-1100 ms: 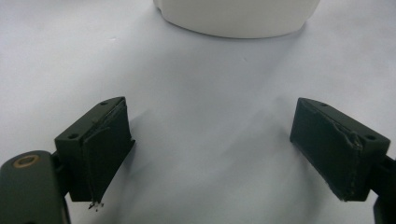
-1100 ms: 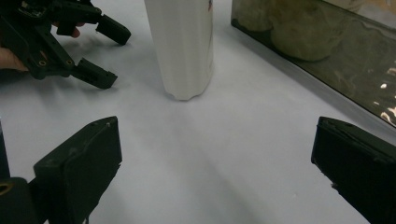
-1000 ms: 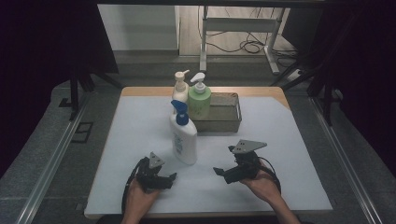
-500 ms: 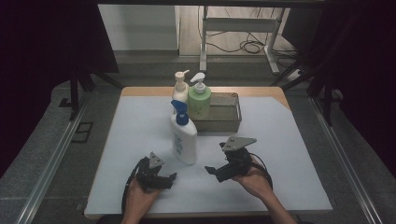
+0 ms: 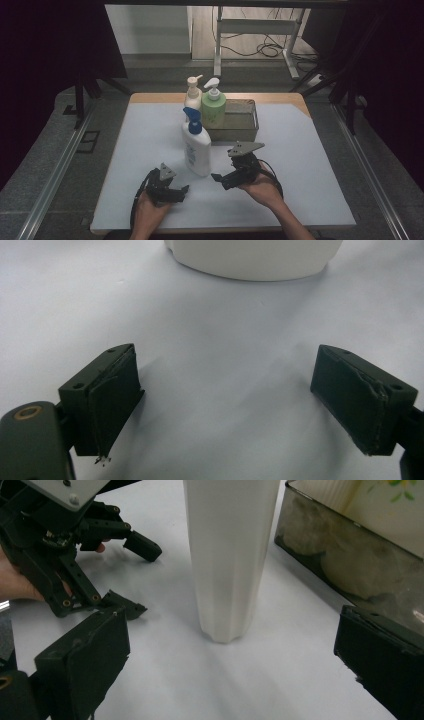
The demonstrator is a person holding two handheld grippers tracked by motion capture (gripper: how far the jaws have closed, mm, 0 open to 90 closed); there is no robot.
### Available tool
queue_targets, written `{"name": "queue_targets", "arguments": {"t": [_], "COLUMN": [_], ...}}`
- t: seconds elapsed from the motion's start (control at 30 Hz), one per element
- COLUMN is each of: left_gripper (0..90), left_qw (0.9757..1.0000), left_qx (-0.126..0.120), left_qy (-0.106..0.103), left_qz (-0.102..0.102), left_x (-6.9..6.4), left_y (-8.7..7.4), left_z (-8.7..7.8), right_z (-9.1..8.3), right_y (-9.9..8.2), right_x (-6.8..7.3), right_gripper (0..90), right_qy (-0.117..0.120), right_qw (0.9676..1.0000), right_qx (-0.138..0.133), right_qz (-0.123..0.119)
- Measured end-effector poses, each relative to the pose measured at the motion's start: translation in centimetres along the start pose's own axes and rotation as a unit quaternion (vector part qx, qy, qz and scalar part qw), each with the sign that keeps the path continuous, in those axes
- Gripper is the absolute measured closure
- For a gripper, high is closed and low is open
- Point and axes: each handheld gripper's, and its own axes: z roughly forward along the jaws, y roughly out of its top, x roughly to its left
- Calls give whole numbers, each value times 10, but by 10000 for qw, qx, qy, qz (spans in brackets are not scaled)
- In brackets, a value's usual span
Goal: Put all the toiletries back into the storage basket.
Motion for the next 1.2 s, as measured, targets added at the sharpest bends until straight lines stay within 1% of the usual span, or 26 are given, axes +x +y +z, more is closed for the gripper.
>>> {"name": "queue_targets", "arguments": {"t": [0.23, 0.37, 0.5, 0.77, 1.2], "left_gripper": [123, 123, 123, 123, 123], "left_qw": [10000, 10000, 10000, 10000, 10000], "left_qx": [5, 2, -12, -9, -10], "left_qy": [-2, -2, 0, -1, -3], "left_qz": [2, -14, -10, -9, -13], "left_x": [0, 0, 0, 0, 0], "left_y": [0, 0, 0, 0, 0], "left_z": [0, 0, 0, 0, 0], "right_z": [6, 11, 17, 29, 42], "right_y": [12, 19, 24, 33, 53], "right_x": [2, 4, 5, 4, 7], "right_gripper": [14, 25, 41, 83, 130], "right_qy": [-72, -92, -130, -86, -286], "right_qw": [10000, 9999, 9999, 9995, 9989], "right_qx": [-43, -62, -89, -185, -288], "right_qz": [-25, 6, 63, 259, 227]}}
